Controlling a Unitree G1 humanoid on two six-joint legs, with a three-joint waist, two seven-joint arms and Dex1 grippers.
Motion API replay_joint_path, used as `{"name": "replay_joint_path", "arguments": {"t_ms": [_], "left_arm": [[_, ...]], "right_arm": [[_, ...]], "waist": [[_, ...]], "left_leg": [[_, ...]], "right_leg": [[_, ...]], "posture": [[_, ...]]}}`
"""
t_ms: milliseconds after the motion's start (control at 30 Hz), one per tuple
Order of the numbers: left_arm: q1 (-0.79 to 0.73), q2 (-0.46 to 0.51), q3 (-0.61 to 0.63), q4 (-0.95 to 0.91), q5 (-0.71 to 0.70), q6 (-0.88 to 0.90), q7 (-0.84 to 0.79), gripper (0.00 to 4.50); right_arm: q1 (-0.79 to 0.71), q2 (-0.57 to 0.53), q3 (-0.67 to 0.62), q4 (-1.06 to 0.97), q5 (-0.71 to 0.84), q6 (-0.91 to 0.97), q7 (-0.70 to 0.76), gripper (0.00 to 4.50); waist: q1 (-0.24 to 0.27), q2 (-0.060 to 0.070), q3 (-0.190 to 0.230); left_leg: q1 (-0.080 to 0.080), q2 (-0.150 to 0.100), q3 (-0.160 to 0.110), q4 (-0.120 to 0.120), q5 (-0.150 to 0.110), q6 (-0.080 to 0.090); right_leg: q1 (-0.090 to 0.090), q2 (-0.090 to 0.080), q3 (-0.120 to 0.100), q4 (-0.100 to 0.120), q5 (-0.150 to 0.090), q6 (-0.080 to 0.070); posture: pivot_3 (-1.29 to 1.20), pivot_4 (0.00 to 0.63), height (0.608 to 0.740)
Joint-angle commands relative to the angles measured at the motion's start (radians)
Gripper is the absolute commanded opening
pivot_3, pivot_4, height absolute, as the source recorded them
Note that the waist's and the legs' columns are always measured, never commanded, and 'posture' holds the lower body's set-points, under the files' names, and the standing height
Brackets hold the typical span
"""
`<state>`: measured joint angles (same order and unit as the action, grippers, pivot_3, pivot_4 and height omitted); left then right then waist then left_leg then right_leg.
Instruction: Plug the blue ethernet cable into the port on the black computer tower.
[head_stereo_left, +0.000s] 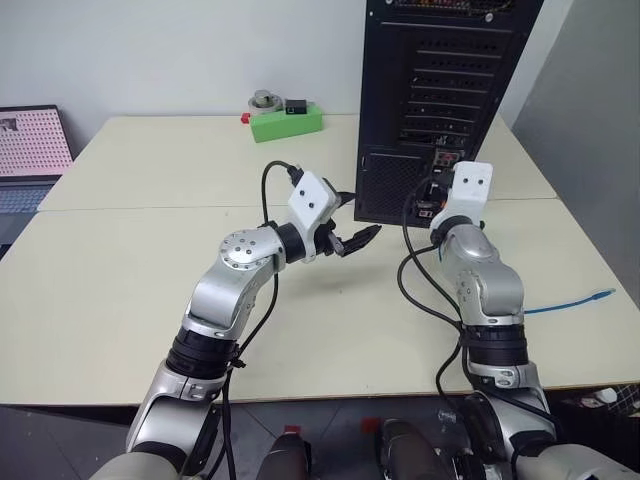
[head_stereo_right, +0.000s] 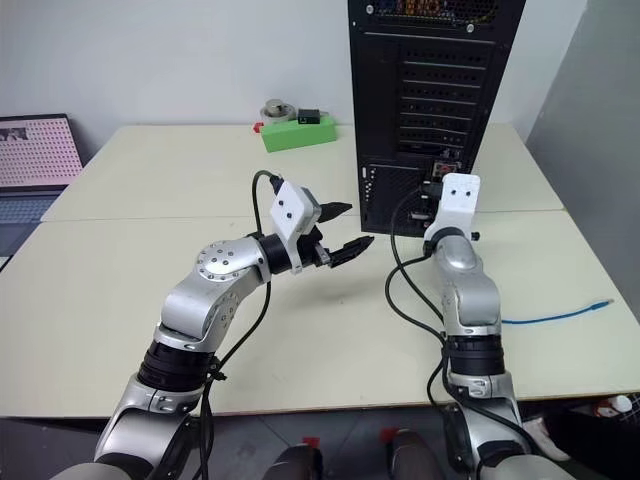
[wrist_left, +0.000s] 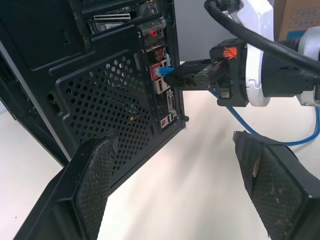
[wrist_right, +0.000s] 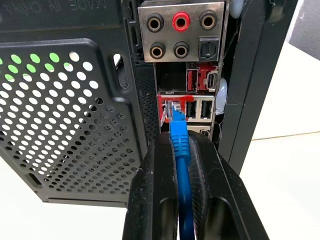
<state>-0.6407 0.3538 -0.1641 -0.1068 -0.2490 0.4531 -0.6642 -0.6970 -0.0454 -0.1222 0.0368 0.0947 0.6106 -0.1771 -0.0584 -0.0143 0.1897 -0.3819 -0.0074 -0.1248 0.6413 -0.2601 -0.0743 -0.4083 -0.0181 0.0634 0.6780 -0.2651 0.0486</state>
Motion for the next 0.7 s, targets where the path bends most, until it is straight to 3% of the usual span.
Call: {"name": "replay_joint_path", "arguments": {"t_ms": [33,700], "left_arm": [[-0.025,0.000,0.017,-0.016,0.009,-0.012,0.008,3.92],[-0.025,-0.003,0.017,-0.013,0.025,-0.012,0.020,3.92]], "right_arm": [[-0.049,0.013,0.008,-0.002,-0.018,-0.033,-0.015,0.02],[-0.097,0.025,-0.007,0.077,-0.017,-0.062,-0.001,0.02]], "waist": [[-0.001,0.000,0.000],[-0.019,0.000,0.000]], "left_leg": [[0.000,0.000,0.000,0.000,0.000,0.000],[0.001,0.000,0.002,0.001,0.001,0.002]], "right_leg": [[0.000,0.000,0.000,0.000,0.000,0.000],[-0.001,0.000,0.003,0.001,0.001,0.003]], "posture": [[0.00,0.150,0.740],[0.00,0.150,0.740]]}}
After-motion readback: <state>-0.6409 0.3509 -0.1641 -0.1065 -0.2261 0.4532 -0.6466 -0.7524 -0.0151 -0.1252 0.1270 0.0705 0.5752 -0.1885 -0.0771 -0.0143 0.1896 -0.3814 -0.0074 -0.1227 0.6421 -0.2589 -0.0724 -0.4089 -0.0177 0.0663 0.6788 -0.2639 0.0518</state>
